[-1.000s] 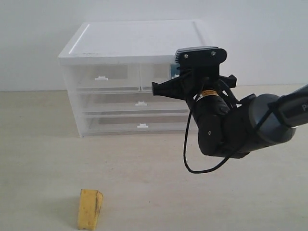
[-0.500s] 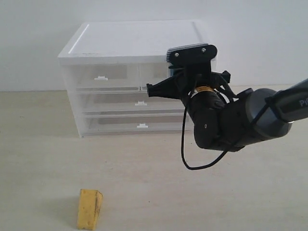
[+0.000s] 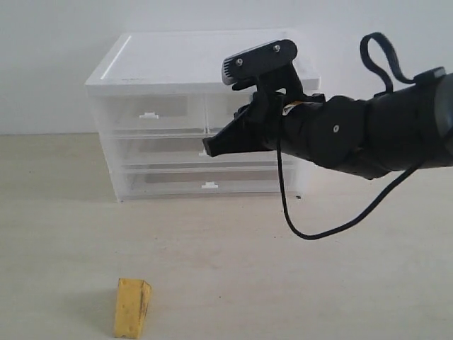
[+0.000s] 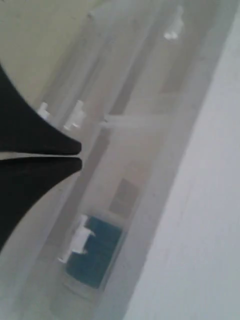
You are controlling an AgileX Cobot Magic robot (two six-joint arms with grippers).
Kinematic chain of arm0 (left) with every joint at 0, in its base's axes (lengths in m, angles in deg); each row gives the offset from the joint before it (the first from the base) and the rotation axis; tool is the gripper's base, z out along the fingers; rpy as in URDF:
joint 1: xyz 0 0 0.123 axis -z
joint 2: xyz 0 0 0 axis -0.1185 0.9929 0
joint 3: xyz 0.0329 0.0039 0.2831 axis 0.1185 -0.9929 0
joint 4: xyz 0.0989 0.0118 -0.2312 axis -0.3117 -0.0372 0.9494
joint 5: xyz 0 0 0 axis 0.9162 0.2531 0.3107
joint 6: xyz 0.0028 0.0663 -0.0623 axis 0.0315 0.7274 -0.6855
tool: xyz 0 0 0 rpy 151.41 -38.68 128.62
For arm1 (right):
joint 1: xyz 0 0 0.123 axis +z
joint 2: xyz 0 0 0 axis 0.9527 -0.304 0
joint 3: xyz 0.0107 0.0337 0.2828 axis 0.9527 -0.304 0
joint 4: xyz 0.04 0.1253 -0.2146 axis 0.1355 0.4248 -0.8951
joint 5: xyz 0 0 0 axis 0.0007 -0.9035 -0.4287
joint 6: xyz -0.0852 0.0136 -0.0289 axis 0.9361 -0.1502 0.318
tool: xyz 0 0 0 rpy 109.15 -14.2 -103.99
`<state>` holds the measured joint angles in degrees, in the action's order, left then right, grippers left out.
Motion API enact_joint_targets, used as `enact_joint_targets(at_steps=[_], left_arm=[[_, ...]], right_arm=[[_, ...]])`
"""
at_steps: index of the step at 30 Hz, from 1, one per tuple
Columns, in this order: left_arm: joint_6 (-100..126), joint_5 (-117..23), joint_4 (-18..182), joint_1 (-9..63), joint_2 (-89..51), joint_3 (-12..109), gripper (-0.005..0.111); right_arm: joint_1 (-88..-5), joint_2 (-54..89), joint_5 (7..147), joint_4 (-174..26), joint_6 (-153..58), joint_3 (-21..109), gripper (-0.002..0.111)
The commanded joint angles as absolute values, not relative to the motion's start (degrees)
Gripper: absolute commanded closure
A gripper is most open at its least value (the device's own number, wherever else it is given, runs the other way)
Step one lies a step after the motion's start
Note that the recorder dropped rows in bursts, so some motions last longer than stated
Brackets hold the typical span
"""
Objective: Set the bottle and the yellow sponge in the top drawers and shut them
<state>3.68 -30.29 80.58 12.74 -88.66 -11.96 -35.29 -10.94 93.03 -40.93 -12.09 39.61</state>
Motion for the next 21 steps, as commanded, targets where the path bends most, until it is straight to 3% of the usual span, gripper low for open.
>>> enact_joint_targets(at_steps=[1, 13, 21], left_arm=[[3.90, -30.34, 81.12, 12.57, -88.89, -12.19, 0.102], [3.90, -30.34, 81.12, 12.57, -88.89, -12.19, 0.102], [3.90, -30.45, 81.12, 12.57, -88.89, -12.19, 0.102]], right_arm=[[-36.53, -7.73, 80.09, -41.15, -5.26, 39.81, 0.108], [-51.47, -1.36, 42.86, -47.65, -3.92, 39.81, 0.108], [-63.08, 0.23, 27.69, -69.25, -24.10, 39.94, 0.108]])
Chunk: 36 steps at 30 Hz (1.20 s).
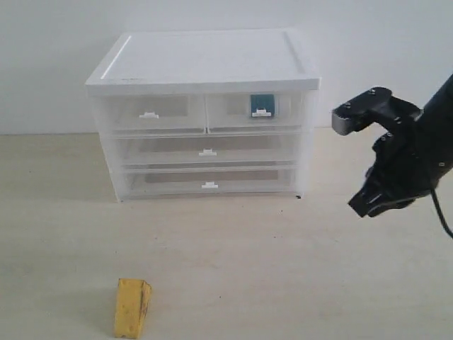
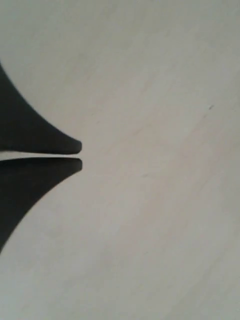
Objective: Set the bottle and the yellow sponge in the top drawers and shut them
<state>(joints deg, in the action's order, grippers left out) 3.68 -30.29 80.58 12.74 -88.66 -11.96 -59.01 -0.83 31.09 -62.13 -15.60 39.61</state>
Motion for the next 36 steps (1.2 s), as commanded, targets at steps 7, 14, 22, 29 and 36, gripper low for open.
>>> enact_joint_targets(at_steps=[7, 14, 22, 29, 36], left_arm=[[3.90, -30.45, 81.12, 12.57, -88.89, -12.19, 0.102], [3.90, -30.45, 81.12, 12.57, -88.89, -12.19, 0.102], [3.90, -30.55, 81.12, 12.57, -88.89, -12.19, 0.102], [3.90, -30.55, 81.12, 12.57, -88.89, -12.19, 0.102], [3.90, -30.45, 81.12, 12.57, -88.89, -12.19, 0.102]], right_arm=[[-80.38, 10.14, 29.75, -70.22, -36.90, 39.83, 0.108], [-82.02, 26.24, 46.67, -70.11, -36.00, 31.97, 0.108], [-79.59, 50.35, 63.28, -67.10, -35.45, 14.04, 0.108], [-77.59, 60.95, 65.15, -65.67, -34.94, 7.86, 0.108], [-76.78, 68.49, 64.86, -65.55, -34.54, 2.36, 0.108]])
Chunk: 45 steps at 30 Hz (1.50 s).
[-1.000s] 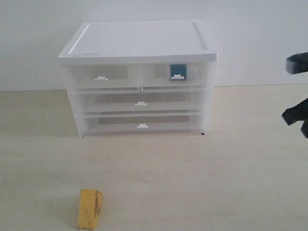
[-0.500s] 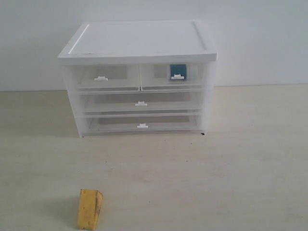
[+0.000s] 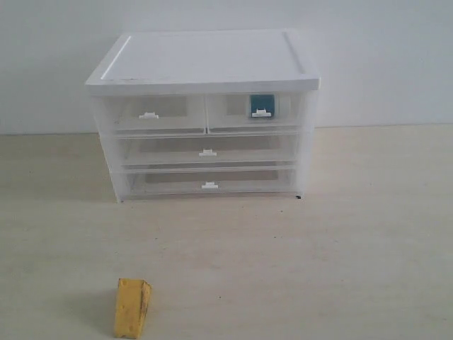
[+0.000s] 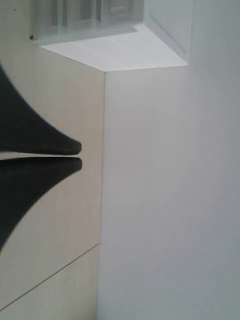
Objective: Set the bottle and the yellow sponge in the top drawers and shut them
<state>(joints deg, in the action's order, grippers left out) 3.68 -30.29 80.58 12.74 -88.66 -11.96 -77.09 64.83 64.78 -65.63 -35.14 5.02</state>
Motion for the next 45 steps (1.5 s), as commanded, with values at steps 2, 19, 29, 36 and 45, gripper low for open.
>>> enact_joint_targets(at_steps=[2, 19, 29, 36, 45], left_arm=[[3.90, -30.45, 81.12, 12.57, -88.89, -12.19, 0.102], [3.90, -30.57, 81.12, 12.57, -88.89, -12.19, 0.102], [3.90, -30.46, 81.12, 12.57, -88.89, -12.19, 0.102], [3.90, -30.46, 81.12, 12.57, -88.89, -12.19, 0.102], [3.90, -30.58, 81.12, 12.57, -88.89, -12.19, 0.102]], right_arm=[[-76.78, 70.45, 64.33, -65.55, -34.54, 1.24, 0.108], [-76.78, 72.66, 65.38, -65.55, -34.54, 0.86, 0.108], [-76.78, 74.33, 65.38, -66.31, -39.58, -1.53, 0.108], [-76.78, 79.15, 64.55, -71.95, -48.12, -6.08, 0.108], [-76.23, 86.65, 62.52, -71.78, -48.88, -12.40, 0.108]])
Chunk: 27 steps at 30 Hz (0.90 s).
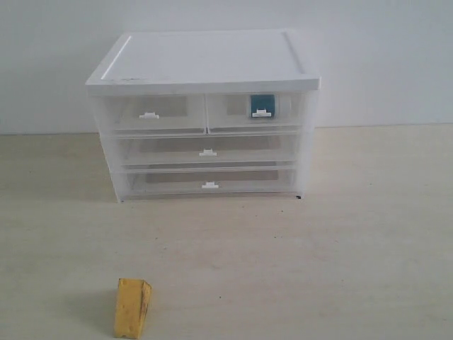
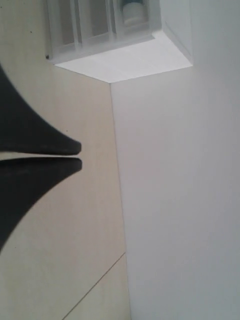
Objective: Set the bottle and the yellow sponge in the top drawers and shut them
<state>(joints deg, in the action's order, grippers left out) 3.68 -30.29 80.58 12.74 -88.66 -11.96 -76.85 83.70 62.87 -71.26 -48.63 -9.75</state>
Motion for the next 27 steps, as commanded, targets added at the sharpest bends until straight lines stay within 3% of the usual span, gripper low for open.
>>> enact_joint_targets(at_steps=[1, 11, 27], left_arm=[[3.90, -30.58, 81.12, 12.57, -88.89, -12.19, 0.102], [3.90, -30.58, 81.12, 12.57, -88.89, -12.19, 0.102], [3.90, -30.58, 81.12, 12.57, -88.89, -12.19, 0.102]], right_arm=[[-75.70, 87.31, 62.52, -71.78, -48.88, -13.25, 0.108], [-74.44, 89.33, 63.80, -71.78, -49.13, -20.59, 0.108], [-74.44, 89.33, 58.87, -71.89, -49.52, -20.82, 0.108]])
